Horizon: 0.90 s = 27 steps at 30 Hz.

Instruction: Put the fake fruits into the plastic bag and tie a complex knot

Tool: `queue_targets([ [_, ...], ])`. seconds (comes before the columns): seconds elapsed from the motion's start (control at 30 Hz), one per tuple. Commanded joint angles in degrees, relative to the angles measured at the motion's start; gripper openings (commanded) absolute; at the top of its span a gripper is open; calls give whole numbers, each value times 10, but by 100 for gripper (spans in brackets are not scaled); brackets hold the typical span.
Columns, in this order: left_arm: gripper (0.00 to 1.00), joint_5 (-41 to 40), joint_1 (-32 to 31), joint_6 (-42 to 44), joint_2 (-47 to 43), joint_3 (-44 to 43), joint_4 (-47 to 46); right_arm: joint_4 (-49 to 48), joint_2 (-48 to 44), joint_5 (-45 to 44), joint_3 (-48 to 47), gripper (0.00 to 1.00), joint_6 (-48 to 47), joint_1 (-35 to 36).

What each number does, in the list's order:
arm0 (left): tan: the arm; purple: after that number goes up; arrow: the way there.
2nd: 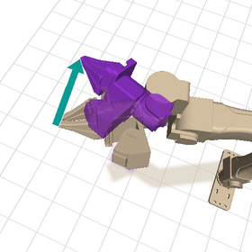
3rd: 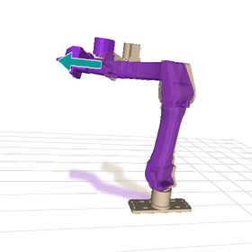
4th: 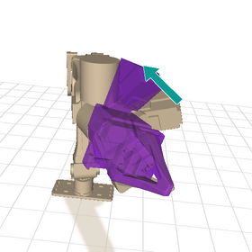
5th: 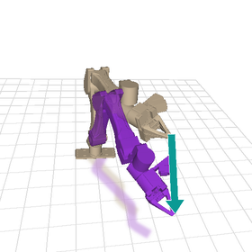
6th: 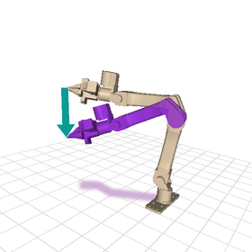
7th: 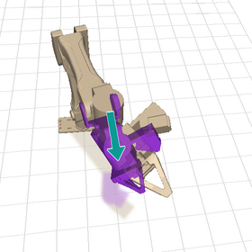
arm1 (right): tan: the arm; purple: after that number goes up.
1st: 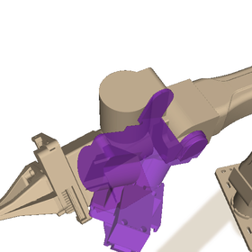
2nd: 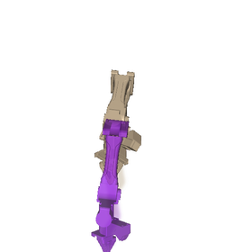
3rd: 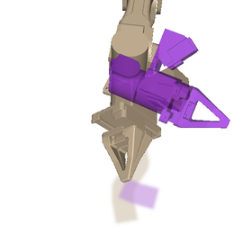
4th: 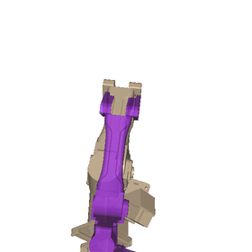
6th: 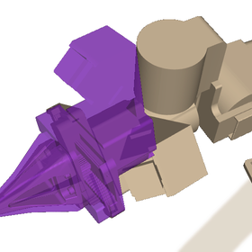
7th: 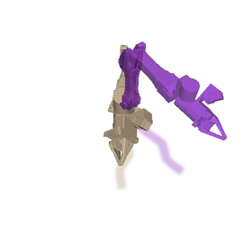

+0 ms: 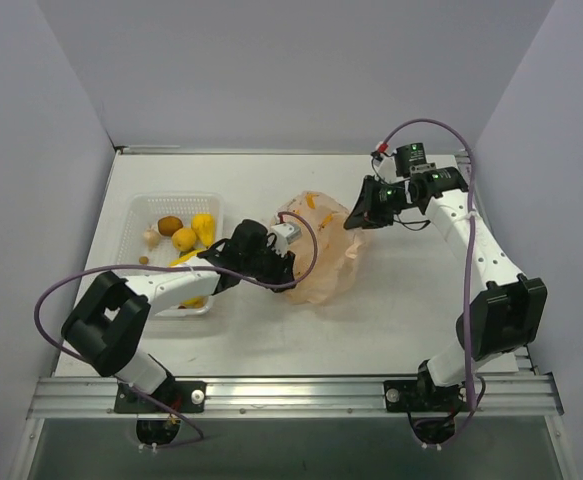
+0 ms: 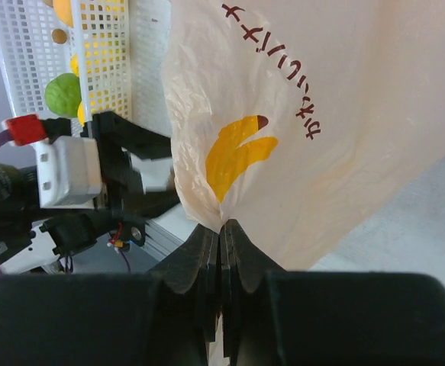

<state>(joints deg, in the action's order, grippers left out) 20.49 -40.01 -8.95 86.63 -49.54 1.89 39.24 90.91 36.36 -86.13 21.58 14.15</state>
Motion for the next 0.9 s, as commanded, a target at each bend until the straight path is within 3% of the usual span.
queue_targets([
  [0.0,41,-30,12,2,28,-38,7,-1,-42,21,9,0,-14,-18],
  [0.03,27,-26,19,5,29,-60,21,7,-49,19,11,0,-34,-23],
  [0.07,2,-21,33,7,25,-71,50,34,-51,19,11,0,-59,-25],
  [0.17,0,24,102,-3,-22,-96,62,99,-67,-46,17,0,-203,-32],
  [0.33,0,42,227,6,-75,-146,96,88,-135,-218,133,0,-387,-44],
  [0.47,0,25,279,-11,-72,-173,107,20,-185,-290,220,0,-454,-51],
  [0.6,0,66,277,-13,-61,-176,82,20,-195,-270,212,0,-463,-46],
  [0.63,0,93,275,-9,-54,-181,80,46,-185,-255,200,9,-466,-41],
  [0.67,0,145,263,-6,-52,-186,71,56,-179,-235,166,37,-465,-38],
  [0.7,0,164,255,1,-50,-194,67,60,-174,-230,150,54,-461,-30],
  [0.73,0,181,246,20,-47,-200,67,61,-167,-227,118,76,-458,-26],
  [0.8,0,213,220,40,-45,-216,72,58,-160,-223,90,92,-450,-18],
  [0.87,0,249,211,66,-39,-226,84,44,-151,-227,61,98,-443,-8],
])
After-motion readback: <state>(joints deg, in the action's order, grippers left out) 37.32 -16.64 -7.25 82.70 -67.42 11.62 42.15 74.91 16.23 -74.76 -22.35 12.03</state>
